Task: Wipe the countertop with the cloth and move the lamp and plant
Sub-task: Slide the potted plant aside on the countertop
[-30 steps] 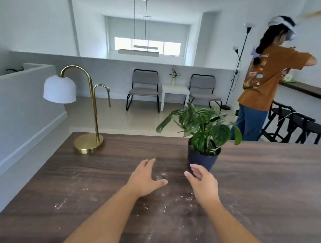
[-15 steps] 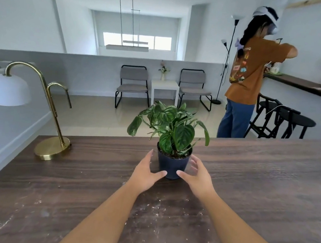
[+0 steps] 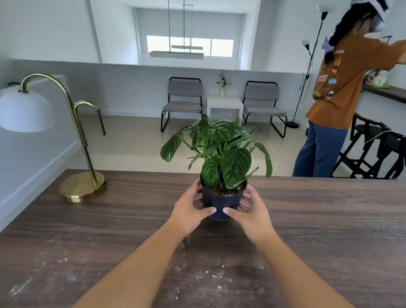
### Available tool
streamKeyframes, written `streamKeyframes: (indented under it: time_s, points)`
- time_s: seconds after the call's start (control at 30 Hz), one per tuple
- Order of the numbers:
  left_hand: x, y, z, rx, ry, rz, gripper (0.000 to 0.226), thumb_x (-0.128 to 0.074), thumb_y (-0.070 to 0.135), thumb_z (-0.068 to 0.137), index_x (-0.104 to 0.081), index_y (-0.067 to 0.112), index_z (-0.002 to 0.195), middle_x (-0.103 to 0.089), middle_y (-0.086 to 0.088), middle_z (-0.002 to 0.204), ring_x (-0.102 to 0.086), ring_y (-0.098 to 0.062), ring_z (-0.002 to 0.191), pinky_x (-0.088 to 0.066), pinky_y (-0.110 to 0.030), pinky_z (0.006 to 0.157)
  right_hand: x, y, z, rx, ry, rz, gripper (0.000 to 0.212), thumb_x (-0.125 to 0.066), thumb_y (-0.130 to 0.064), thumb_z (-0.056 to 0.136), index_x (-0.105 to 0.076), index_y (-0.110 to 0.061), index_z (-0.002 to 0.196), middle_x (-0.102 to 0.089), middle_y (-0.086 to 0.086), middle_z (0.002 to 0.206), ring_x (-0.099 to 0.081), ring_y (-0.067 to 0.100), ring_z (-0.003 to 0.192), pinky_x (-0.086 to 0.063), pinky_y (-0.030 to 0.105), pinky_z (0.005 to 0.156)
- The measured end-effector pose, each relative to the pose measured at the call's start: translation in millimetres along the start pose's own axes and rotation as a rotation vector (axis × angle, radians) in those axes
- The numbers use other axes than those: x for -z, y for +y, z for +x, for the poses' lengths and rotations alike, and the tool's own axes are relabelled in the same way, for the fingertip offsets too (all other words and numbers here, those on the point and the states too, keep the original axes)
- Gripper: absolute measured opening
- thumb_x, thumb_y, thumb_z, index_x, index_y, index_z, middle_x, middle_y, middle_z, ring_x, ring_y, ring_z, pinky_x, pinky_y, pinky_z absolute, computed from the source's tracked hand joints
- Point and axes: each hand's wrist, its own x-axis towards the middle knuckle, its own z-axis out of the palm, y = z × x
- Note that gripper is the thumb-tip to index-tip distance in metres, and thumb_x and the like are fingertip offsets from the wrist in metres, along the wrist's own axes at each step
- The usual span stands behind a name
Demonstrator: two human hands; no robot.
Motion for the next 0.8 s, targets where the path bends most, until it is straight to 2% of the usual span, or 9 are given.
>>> streamKeyframes:
  time_s: [0.07,0.17,0.23,0.33,0.4,0.5,0.7,0.8]
  points:
    - [26,-1,5,0.001,0.030,0.002,0.083,-0.073,0.007,0.079,-0.031,0.028,0.147,-0.049,0.004,0.136,-0.052,-0.014,0.120,-0.042,-0.035,0.107,-24,-10,12,0.015,-0.039,0.026,0.080,-0.079,-0.003,0.073,-0.040,-0.020,0.141,-0.054,0.000,0.129,-0.053,0.015,0.115,-0.045,0.008,0.079]
    - [69,-7,14,0.020,0.066,0.013,0.085,-0.073,0.005,0.079,-0.027,0.027,0.148,-0.048,0.000,0.140,-0.052,-0.017,0.121,-0.042,-0.041,0.108,-64,-21,28,0.008,-0.095,0.081,0.078,-0.078,0.000,0.074,-0.041,-0.019,0.140,-0.054,0.000,0.125,-0.053,0.017,0.114,-0.046,0.007,0.070]
    - [96,-15,19,0.033,0.097,0.017,0.086,-0.072,0.003,0.080,-0.026,0.026,0.148,-0.047,-0.003,0.142,-0.052,-0.019,0.123,-0.041,-0.042,0.109,-94,-24,40,0.007,-0.130,0.083,0.077,-0.078,-0.001,0.074,-0.041,-0.019,0.140,-0.054,0.000,0.122,-0.053,0.018,0.114,-0.044,0.011,0.076]
    - [132,-29,22,0.061,0.138,0.010,0.086,-0.071,0.002,0.080,-0.025,0.026,0.148,-0.047,-0.004,0.143,-0.051,-0.020,0.124,-0.041,-0.043,0.109,-136,-27,54,-0.005,-0.181,0.079,0.077,-0.078,-0.001,0.073,-0.042,-0.019,0.138,-0.054,0.001,0.121,-0.054,0.021,0.115,-0.044,0.025,0.086]
    - [153,-41,24,0.074,0.164,0.016,0.085,-0.071,0.002,0.081,-0.024,0.026,0.149,-0.045,-0.005,0.144,-0.050,-0.021,0.126,-0.040,-0.043,0.109,-161,-27,62,-0.011,-0.213,0.073,0.078,-0.079,-0.001,0.072,-0.043,-0.019,0.138,-0.056,0.002,0.120,-0.055,0.023,0.116,-0.045,0.028,0.089]
    - [177,-55,26,0.091,0.180,0.030,0.086,-0.070,0.003,0.081,-0.023,0.025,0.149,-0.046,-0.004,0.145,-0.050,-0.021,0.127,-0.040,-0.043,0.110,-190,-25,69,-0.026,-0.239,0.075,0.077,-0.079,0.001,0.072,-0.043,-0.018,0.137,-0.057,0.002,0.119,-0.054,0.023,0.117,-0.045,0.028,0.088]
    - [203,-74,33,0.089,0.183,0.044,0.083,-0.069,0.003,0.082,-0.026,0.028,0.148,-0.051,0.002,0.134,-0.055,-0.018,0.122,-0.042,-0.040,0.108,-222,-24,74,-0.044,-0.244,0.088,0.079,-0.078,0.001,0.073,-0.040,-0.019,0.140,-0.055,0.005,0.128,-0.052,0.019,0.118,-0.042,0.023,0.089]
    - [206,-81,33,0.083,0.178,0.009,0.083,-0.068,0.002,0.082,-0.025,0.027,0.149,-0.048,0.000,0.141,-0.056,-0.017,0.122,-0.042,-0.040,0.108,-227,-24,72,-0.045,-0.235,0.073,0.081,-0.078,-0.001,0.074,-0.038,-0.022,0.142,-0.052,0.005,0.135,-0.049,0.020,0.125,-0.041,0.025,0.094]
